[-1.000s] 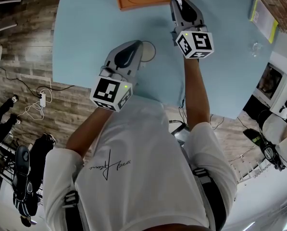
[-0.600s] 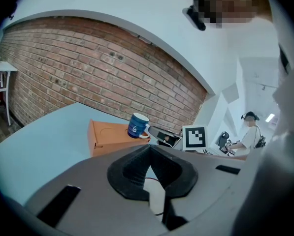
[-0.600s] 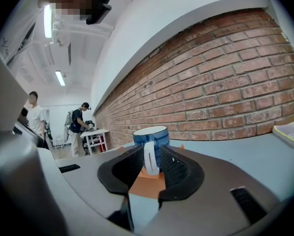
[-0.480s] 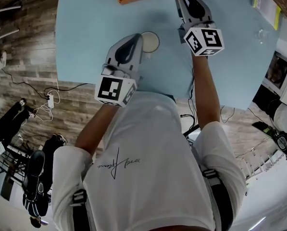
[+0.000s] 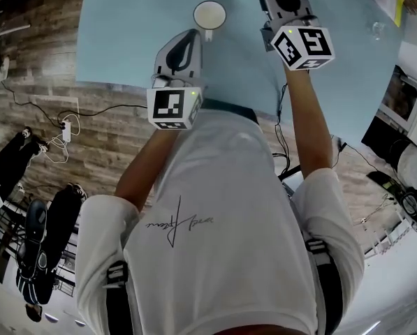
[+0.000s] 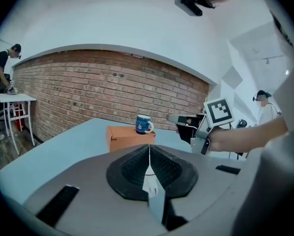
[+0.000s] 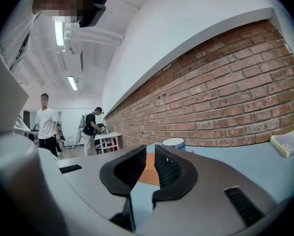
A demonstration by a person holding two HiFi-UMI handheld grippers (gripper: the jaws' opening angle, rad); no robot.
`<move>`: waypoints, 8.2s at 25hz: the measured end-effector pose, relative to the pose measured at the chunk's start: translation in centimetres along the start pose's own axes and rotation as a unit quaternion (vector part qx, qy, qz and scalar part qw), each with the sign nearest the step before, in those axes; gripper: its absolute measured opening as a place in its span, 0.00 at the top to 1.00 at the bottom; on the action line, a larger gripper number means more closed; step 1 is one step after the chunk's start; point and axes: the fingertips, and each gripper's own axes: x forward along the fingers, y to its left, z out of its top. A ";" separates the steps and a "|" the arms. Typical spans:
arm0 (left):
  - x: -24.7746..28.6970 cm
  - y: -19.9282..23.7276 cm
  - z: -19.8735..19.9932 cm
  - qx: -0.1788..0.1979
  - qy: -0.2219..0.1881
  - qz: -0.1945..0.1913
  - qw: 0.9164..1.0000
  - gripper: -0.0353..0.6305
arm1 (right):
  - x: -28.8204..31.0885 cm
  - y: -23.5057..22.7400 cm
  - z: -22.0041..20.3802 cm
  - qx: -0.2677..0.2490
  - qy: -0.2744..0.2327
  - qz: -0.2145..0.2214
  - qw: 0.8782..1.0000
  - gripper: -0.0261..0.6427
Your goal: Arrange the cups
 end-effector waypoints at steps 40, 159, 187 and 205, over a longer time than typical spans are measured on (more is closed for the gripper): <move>2.3 -1.5 -9.0 -0.012 0.040 0.043 0.998 0.73 | -10.9 6.8 0.1 0.005 0.040 0.073 0.997 0.93; 4.5 4.0 1.0 0.008 -0.006 0.057 0.998 0.86 | -6.0 5.9 0.1 0.031 0.025 0.060 0.997 0.93; 7.8 5.7 6.3 0.014 -0.031 0.048 0.998 0.86 | -2.9 5.9 3.1 0.027 -0.003 0.059 0.998 0.93; 11.6 7.0 6.5 0.009 -0.022 0.052 0.998 0.86 | -0.9 3.9 2.5 0.045 0.010 0.050 0.998 0.93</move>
